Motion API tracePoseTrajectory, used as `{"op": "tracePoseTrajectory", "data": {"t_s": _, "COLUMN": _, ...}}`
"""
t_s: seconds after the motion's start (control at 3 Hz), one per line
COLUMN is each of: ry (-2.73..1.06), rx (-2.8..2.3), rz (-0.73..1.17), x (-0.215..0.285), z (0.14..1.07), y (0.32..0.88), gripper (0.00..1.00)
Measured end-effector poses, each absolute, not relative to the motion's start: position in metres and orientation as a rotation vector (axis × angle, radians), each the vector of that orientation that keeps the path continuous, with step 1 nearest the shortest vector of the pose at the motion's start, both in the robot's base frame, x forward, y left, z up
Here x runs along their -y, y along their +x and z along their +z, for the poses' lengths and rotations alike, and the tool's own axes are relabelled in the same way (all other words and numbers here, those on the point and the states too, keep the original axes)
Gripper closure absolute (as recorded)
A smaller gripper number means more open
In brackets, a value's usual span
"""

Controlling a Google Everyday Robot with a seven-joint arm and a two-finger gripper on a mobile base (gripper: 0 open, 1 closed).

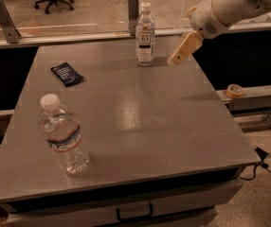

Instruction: Knock blue plastic bottle over

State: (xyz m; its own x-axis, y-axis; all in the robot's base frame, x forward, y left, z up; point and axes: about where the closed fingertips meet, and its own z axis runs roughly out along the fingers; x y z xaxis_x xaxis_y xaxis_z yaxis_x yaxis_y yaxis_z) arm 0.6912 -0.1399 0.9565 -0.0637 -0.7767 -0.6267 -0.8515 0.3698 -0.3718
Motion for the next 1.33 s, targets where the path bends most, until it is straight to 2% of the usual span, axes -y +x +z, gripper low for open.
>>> {"op": "tracePoseTrajectory", "data": {"t_s": 1.0, "ry": -1.194, "rx": -1.711, "rz": 0.453, "x": 0.062, "z": 0.935, "y": 0.761, "gripper": 0.00}}
{"op": "tracePoseTrajectory", "data": {"t_s": 1.33, "ry": -1.128, "rx": -1.697, "rz": 0.523, "x": 0.050, "z": 0.927, "y": 0.781, "gripper": 0.18}}
